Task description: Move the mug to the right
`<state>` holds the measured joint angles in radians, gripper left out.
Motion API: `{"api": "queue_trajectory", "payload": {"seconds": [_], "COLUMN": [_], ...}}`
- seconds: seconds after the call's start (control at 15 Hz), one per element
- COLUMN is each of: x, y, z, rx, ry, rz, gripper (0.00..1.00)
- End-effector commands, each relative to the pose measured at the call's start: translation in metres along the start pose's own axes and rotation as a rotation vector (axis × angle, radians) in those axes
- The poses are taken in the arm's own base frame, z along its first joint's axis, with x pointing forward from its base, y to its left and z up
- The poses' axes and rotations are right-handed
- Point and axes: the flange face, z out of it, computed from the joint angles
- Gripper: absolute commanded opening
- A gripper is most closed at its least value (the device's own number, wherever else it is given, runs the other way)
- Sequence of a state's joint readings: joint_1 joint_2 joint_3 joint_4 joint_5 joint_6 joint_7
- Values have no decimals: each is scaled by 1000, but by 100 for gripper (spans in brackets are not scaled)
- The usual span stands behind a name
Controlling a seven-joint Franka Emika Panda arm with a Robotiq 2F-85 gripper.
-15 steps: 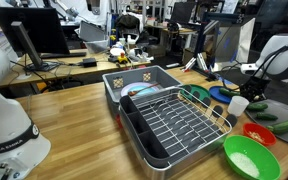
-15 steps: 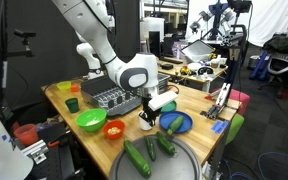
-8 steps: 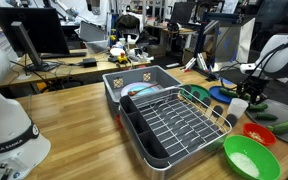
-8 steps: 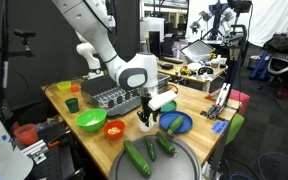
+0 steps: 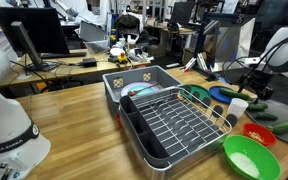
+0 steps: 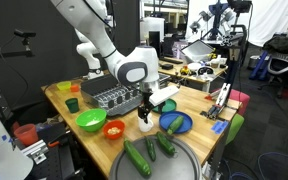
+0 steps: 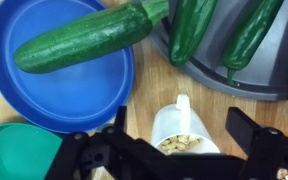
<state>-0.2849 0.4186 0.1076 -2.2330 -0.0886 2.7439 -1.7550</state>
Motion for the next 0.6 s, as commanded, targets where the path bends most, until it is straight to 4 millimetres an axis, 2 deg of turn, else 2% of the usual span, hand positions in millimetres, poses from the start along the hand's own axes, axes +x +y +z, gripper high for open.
{"api": "queue_trajectory", "payload": {"seconds": [0.0, 0.07, 0.53], "x": [-4, -3, -3], "y": [-16, -5, -11], "z": [-11, -5, -8], "rx": [46, 14, 37], "ry": [-7, -5, -6], "rz": [24, 12, 17], "gripper": [100, 100, 100]}}
